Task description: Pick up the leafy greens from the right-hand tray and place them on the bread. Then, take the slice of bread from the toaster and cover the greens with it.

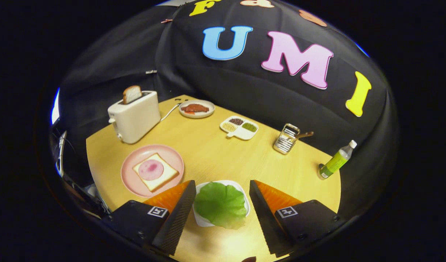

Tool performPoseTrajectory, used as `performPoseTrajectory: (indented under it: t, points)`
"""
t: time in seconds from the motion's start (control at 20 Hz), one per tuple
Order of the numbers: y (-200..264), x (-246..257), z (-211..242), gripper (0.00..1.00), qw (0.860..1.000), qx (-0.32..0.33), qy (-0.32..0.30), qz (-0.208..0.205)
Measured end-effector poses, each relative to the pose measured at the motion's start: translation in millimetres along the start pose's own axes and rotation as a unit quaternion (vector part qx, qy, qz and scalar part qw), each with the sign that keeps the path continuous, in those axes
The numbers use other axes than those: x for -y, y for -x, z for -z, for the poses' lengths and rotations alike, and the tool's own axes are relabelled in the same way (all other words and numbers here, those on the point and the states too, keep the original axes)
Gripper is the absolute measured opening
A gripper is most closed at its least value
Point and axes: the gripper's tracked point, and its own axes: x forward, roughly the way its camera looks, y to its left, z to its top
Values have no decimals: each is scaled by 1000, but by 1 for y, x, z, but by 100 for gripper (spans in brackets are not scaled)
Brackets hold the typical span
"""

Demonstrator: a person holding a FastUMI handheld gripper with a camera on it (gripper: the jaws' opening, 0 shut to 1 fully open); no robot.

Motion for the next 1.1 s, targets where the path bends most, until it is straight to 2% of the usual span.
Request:
performPoseTrajectory:
  t: [0.2,0.45,0.6,0.8,0.95,1.0,1.1]
  points:
    - [-28,3,48,88,997,-66,2,-36]
    - [-60,5,82,82,991,-117,5,-61]
    - [-75,2,92,76,988,-137,0,-74]
    - [-82,-2,104,74,982,-165,-5,-86]
    - [-83,-2,104,72,982,-171,-13,-80]
    - [-81,-2,104,61,982,-173,-17,-78]
    - [-82,-2,105,33,982,-173,-23,-73]
